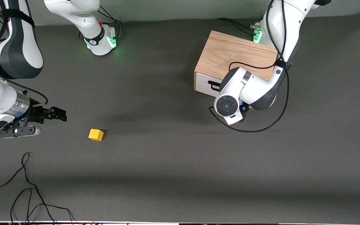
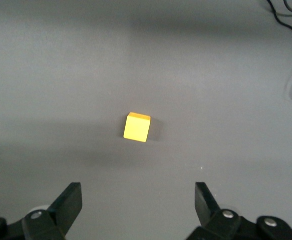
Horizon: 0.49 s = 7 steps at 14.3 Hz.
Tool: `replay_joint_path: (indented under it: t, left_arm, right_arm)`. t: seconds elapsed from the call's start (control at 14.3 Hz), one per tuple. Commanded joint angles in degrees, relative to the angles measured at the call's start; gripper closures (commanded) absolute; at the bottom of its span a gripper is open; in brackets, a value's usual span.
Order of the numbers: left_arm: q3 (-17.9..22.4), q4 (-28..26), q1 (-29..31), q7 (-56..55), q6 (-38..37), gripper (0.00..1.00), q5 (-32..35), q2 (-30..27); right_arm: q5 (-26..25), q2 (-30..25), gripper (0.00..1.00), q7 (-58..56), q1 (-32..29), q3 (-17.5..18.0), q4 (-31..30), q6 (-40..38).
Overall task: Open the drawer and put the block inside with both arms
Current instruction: 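Pull the drawer open with the left gripper while the right gripper grasps the cube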
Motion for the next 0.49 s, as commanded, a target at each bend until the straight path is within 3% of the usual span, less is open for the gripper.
replay_joint_path:
  t: [0.0, 0.42]
  left_arm:
    - [0.17, 0.48, -0.08, -0.13, 0.52, 0.0, 1.85, -0.05]
    - [0.17, 4.43, -0.16, -0.13, 0.69, 0.0, 2.65, 2.41]
  right_arm:
    - [-0.52, 1.37, 0.0, 2.8, 1.54, 0.04, -0.38, 2.06]
    - [-0.52, 5.67, 0.0, 2.89, 1.46, -0.32, -2.84, 8.81]
